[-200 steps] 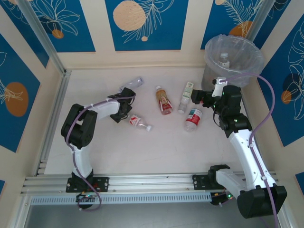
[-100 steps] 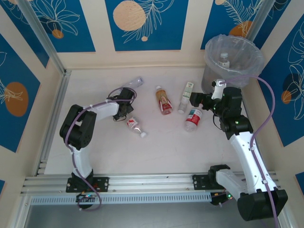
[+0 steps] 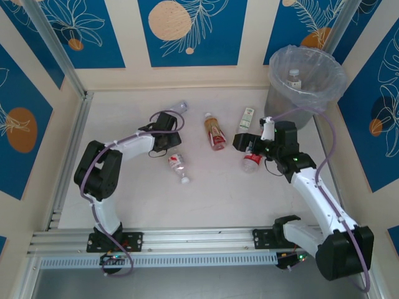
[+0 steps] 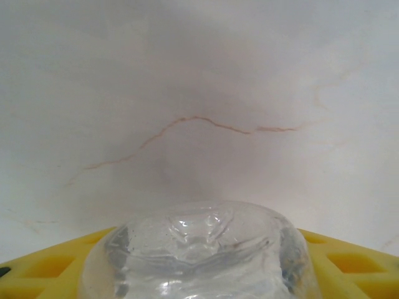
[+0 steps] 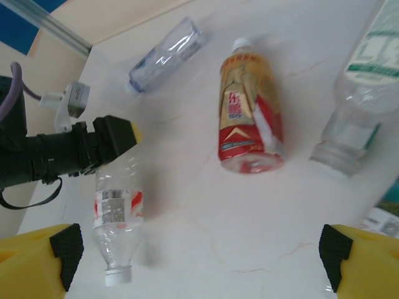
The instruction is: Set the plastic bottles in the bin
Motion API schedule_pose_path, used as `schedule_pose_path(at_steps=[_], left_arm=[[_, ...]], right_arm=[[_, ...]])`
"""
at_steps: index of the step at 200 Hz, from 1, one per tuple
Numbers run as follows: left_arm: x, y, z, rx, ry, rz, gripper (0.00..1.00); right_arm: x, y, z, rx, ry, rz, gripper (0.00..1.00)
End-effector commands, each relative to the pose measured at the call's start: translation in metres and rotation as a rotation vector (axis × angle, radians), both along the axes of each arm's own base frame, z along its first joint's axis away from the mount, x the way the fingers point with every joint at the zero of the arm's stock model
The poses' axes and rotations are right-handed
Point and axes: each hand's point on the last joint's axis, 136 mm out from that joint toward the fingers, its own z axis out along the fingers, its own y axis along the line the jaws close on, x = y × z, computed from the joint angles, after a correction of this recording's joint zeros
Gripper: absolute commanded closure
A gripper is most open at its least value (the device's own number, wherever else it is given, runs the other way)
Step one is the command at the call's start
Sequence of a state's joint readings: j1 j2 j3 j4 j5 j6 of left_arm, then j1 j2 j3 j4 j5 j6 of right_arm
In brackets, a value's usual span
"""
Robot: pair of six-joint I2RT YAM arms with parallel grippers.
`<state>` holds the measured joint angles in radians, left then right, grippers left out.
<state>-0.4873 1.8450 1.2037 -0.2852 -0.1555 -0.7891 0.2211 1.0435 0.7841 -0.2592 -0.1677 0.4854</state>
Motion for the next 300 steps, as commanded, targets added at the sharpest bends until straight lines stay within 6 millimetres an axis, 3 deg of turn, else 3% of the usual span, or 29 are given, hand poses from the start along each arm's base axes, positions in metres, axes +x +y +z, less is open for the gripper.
schedule_pose_path(at_steps=[1,47,76,98,141,192,234,300], left_arm=[[-0.004,-0.023,0.019,-0.080,-0.035,-0.086,0.36],[-0.008,-0.051,0.044,-0.221,-0.074,-0.168,0.38],[-0.013,-0.068,0.058,-0.313,-0.076,-0.213,0.38],[-0.018,-0.084,0.067,-0.366,-0.083,-0.254,0.38],[-0.028,-0.110,0.080,-0.394,-0.086,-0.324,0.37],[-0.019,-0.115,0.091,-0.379,-0.112,-0.303,0.36],[-0.010,-0.119,0.096,-0.375,-0.118,-0.295,0.36],[-0.019,-0.129,0.102,-0.442,-0.118,-0.348,0.36]], right_arm=[[0.004,0.028,-0.002,0.088,0.028,0.039,0.00],[0.003,0.084,-0.046,0.161,0.174,0.115,0.00],[-0.008,0.121,-0.052,0.243,0.180,0.232,0.00],[-0.019,0.136,-0.057,0.268,0.193,0.284,0.00],[-0.043,0.148,-0.054,0.306,0.210,0.396,0.01],[-0.059,0.151,-0.068,0.292,0.247,0.398,0.01],[-0.058,0.157,-0.063,0.310,0.204,0.412,0.01],[-0.028,0.165,-0.047,0.325,0.137,0.357,0.01]])
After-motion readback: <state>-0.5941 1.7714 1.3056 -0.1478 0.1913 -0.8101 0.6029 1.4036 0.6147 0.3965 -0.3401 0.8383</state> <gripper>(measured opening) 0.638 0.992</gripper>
